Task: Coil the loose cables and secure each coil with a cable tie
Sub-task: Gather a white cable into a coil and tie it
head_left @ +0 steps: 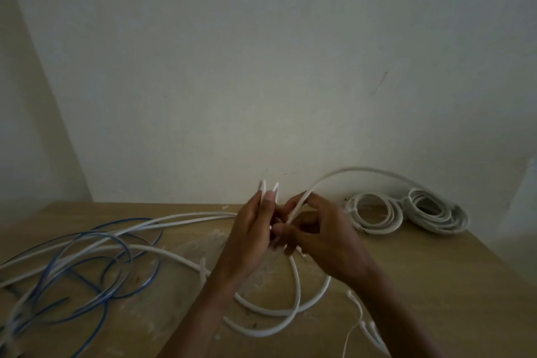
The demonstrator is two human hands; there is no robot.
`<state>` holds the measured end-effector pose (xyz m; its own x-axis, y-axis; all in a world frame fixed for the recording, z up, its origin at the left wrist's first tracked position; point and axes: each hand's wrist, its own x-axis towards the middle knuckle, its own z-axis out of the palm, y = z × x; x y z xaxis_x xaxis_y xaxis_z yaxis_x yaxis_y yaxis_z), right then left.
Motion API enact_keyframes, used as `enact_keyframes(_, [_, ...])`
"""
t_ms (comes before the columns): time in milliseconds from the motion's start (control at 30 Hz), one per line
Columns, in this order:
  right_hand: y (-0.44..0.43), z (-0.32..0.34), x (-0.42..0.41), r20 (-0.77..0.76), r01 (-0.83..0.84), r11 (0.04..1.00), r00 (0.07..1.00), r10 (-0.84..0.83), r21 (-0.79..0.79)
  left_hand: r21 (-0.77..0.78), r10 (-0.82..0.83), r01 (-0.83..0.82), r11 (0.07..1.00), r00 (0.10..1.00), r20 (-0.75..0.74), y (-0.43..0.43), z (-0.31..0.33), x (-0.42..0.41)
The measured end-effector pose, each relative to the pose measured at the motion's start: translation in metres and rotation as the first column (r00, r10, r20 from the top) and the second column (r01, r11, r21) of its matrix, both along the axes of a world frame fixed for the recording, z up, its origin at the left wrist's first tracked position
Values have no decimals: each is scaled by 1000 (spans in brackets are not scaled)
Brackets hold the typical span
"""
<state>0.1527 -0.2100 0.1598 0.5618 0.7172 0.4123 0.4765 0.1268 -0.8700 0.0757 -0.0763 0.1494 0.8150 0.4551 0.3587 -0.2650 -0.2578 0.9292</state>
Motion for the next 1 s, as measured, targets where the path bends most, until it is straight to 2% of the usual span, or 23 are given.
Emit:
enact_keyframes(67, [3, -3, 0, 23, 28, 999, 999, -27, -43, 72, 8, -7, 997, 1000, -13, -2, -2, 1])
enact_keyframes(133, [2, -7, 8, -54, 69, 997, 996, -71, -42, 176, 65, -56, 983, 997, -46, 2, -1, 1])
enact_keyframes(200, [-5, -4, 14, -218, 83, 996, 973, -72, 43, 157, 55, -32, 987, 988, -144, 7, 0, -1])
enact_keyframes(267, [-14, -1, 22, -268, 94, 984, 962, -52, 148, 41, -26, 36, 999, 976, -214, 11, 1, -3])
enact_keyframes(333, [-18, 0, 30, -195, 113, 980, 978, -81, 161, -179, -140, 102, 979, 967, -212, 14, 5, -5])
enact_keyframes(433, [-20, -5, 35, 4, 135, 988, 991, -136, 72, -465, -250, 151, 872, 955, -159, 16, 9, -5])
enact_keyframes(500, [-18, -7, 29, -65, 32, 996, 998, -27, 86, -551, -252, 140, 823, 959, -132, 16, 10, -4])
enact_keyframes(567, [-13, -7, 22, -92, -18, 994, 995, 28, 107, -592, -237, 119, 797, 963, -126, 17, 9, -3])
enact_keyframes(667, [-6, -14, 21, 161, 88, 993, 982, -99, 75, -679, -276, 137, 722, 956, -101, 23, 9, -4])
enact_keyframes(733, [-4, -16, 20, 197, 59, 997, 978, -67, 43, -720, -309, 162, 675, 948, -76, 28, 10, -5])
enact_keyframes(833, [0, -18, 13, 174, 59, 998, 983, -63, 33, -707, -287, 147, 692, 954, -83, 30, 8, -2])
enact_keyframes(900, [1, -23, 13, 304, 134, 991, 943, -133, 17, -681, -295, 153, 716, 951, -96, 33, 4, -2])
enact_keyframes(1000, [-2, -26, 19, 451, 148, 979, 890, -72, -137, -707, -361, 208, 676, 930, -72, 40, 1, -4])
